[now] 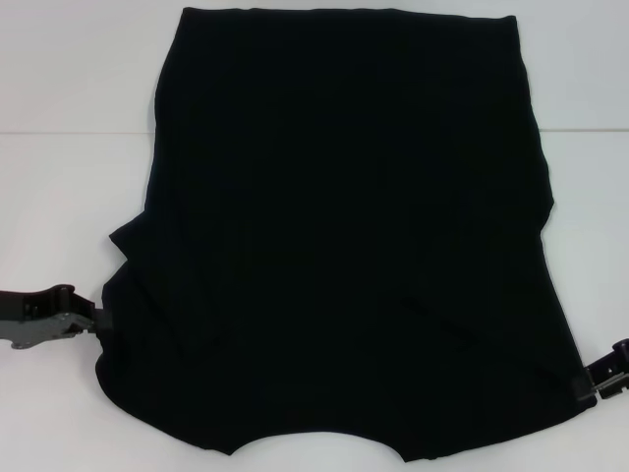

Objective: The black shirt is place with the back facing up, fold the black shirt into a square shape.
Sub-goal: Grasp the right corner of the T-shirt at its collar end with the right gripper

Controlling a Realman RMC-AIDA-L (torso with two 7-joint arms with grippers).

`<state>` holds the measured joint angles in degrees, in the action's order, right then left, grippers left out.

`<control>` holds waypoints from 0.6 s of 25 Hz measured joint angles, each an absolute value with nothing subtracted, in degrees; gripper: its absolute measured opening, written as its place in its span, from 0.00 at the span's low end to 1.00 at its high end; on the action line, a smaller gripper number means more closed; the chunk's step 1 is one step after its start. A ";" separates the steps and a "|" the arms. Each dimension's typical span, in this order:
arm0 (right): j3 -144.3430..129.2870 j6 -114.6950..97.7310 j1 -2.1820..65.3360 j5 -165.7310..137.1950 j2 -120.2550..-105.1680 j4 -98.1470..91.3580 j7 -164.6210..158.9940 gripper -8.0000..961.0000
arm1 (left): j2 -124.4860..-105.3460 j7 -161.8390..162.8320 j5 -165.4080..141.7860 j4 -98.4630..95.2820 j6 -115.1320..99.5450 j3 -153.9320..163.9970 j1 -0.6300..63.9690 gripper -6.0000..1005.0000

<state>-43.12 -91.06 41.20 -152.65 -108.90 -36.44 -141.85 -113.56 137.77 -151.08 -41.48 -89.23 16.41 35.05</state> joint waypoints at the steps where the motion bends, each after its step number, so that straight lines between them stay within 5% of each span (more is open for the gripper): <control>1: -43.11 -90.90 41.19 -152.66 -109.07 -36.45 -141.76 0.49 | -113.56 137.79 -151.08 -41.48 -89.15 16.42 35.08 0.03; 15: -43.00 -89.54 41.78 -152.13 -111.61 -36.44 -141.47 0.49 | -113.56 137.81 -151.08 -41.32 -88.89 16.45 35.40 0.03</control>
